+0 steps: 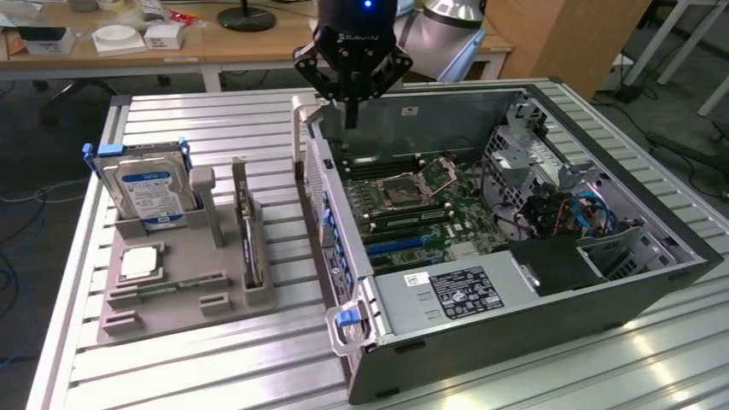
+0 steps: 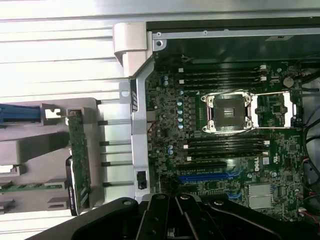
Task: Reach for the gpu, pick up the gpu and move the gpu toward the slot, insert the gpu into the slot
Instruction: 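Reach for the gpu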
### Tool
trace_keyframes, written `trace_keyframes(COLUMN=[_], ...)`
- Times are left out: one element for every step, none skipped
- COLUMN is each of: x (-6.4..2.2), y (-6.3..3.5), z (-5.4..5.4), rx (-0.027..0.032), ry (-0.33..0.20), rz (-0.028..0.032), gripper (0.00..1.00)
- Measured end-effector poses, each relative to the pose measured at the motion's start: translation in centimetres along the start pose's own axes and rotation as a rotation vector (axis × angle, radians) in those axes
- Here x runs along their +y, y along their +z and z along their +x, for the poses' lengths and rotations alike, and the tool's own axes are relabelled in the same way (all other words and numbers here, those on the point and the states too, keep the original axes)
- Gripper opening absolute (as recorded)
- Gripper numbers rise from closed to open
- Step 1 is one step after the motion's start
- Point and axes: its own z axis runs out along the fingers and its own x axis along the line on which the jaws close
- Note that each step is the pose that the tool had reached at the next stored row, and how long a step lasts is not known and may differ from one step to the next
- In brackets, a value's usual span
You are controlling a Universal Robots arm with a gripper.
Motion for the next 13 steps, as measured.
trace_keyframes(x=[-0.02, -0.04, -0.06, -0.07, -0.09, -0.11, -0.12, -0.14, -0.16, -0.18, -0.19, -0.21, -0.22], y=[0.00, -0.02, -0.02, -0.02, -0.03, -0.04, -0.05, -0.05, -0.05, -0.06, -0.06, -0.07, -0.06], z=[0.2, 0.5, 0.7, 1.0, 1.2, 1.4, 1.6, 1.8, 2.1, 2.3, 2.5, 2.7, 2.9], rx=[-0.0001, 0.0000, 0.0000, -0.0001, 0.0000, 0.0000, 0.0001, 0.0000, 0.0000, 0.0000, 0.0000, 0.0000, 0.0000], ry=[0.000, 0.000, 0.000, 0.000, 0.000, 0.000, 0.000, 0.000, 0.000, 0.000, 0.000, 0.000, 0.000], rz=[0.0000, 0.0001, 0.0000, 0.0000, 0.0000, 0.0000, 0.0001, 0.0001, 0.0000, 0.0000, 0.0000, 0.0000, -0.0001], gripper=[0.10, 0.10, 0.10, 0.10, 0.10, 0.10, 0.10, 0.10, 0.10, 0.10, 0.10, 0.10, 0.10])
